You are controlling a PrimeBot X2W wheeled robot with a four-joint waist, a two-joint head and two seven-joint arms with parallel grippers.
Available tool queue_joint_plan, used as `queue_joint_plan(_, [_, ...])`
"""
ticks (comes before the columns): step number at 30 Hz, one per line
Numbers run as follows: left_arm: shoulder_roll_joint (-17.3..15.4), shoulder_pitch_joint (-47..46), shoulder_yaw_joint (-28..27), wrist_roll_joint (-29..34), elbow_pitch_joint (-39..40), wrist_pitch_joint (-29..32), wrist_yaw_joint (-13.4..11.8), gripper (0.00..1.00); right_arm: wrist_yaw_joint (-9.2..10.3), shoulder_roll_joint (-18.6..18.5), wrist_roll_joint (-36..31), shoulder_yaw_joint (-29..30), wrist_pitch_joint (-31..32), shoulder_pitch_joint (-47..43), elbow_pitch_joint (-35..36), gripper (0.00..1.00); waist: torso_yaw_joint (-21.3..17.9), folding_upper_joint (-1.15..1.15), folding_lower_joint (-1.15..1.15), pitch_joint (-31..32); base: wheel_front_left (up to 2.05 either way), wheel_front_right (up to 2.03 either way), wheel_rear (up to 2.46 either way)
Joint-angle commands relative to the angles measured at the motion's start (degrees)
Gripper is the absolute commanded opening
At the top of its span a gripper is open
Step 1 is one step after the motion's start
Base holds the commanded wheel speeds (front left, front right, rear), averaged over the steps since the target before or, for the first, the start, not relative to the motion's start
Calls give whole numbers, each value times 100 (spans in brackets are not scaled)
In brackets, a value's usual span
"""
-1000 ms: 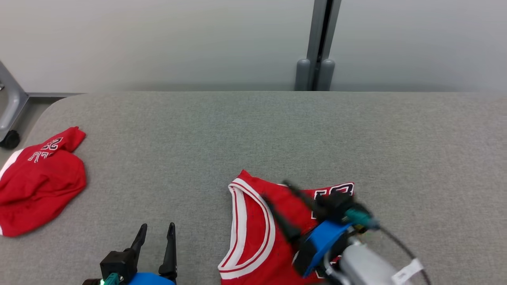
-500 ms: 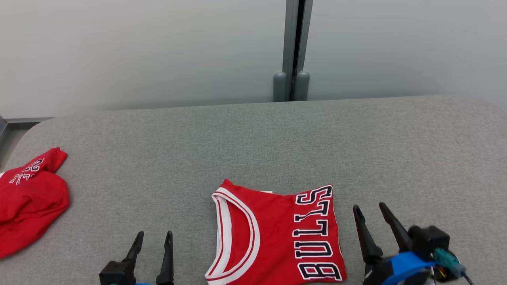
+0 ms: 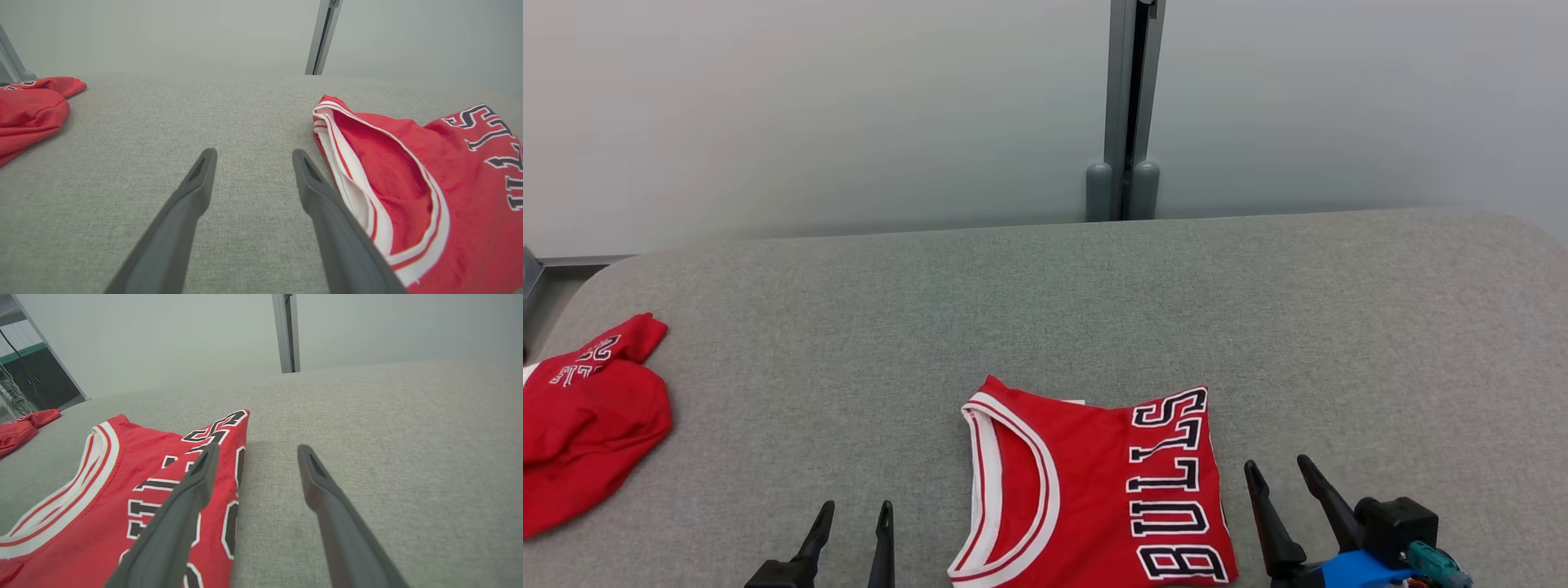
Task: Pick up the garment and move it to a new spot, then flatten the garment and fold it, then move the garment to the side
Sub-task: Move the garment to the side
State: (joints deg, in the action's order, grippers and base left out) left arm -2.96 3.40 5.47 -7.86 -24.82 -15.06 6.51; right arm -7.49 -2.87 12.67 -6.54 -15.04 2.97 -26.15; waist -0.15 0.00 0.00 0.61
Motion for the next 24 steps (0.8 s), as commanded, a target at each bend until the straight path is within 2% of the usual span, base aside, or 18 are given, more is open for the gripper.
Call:
queue_joint_plan(1, [-1, -77, 12, -3, 15, -15, -9, 100, 0, -9, -31, -32, -18, 98, -17, 100, 28, 0, 0, -15, 0, 0, 0])
queue_joint_plan(7, [0, -146, 46, 17, -8, -15, 24, 100, 0, -8, -120, -210, -18, 466, -401, 100, 176, 0, 0, -132, 0, 0, 0])
queue_joint_plan(12, [1, -250, 76, -86, -131, -15, 54, 100, 0, -14, -239, -351, -18, 990, -1263, 100, 356, 0, 0, -348, 0, 0, 0])
queue_joint_plan(17, [0, -333, 94, -46, -185, -15, 95, 100, 0, -10, -51, -303, -17, 1356, -2047, 100, 529, 0, 0, -484, 0, 0, 0])
queue_joint_plan(19, [-16, -364, 58, -33, -187, -15, 105, 100, 0, -9, 68, -398, -18, 1457, -2256, 74, 564, 0, 0, -516, 0, 0, 0])
queue_joint_plan(20, [-23, -374, 45, -31, -189, -15, 110, 100, 0, -12, 166, -457, -18, 1478, -2342, 49, 575, 0, 0, -529, 0, 0, 0])
queue_joint_plan(21, [-26, -388, 36, -25, -188, -15, 112, 100, 0, -11, 279, -552, -10, 1482, -2431, 42, 583, 0, 0, -545, 0, 0, 0])
queue_joint_plan(22, [-29, -396, 24, -21, -188, -14, 110, 100, 0, -9, 399, -657, -4, 1476, -2535, 16, 589, 0, 0, -557, 0, 0, 0])
queue_joint_plan(23, [-33, -402, 13, -19, -186, -15, 112, 100, 0, -8, 521, -716, 3, 1490, -2628, 0, 589, 0, 0, -569, 0, 0, 0])
queue_joint_plan(24, [-37, -407, 8, -12, -178, -15, 114, 100, 1, -8, 602, -708, 12, 1511, -2688, 0, 583, 0, 0, -582, 0, 0, 0])
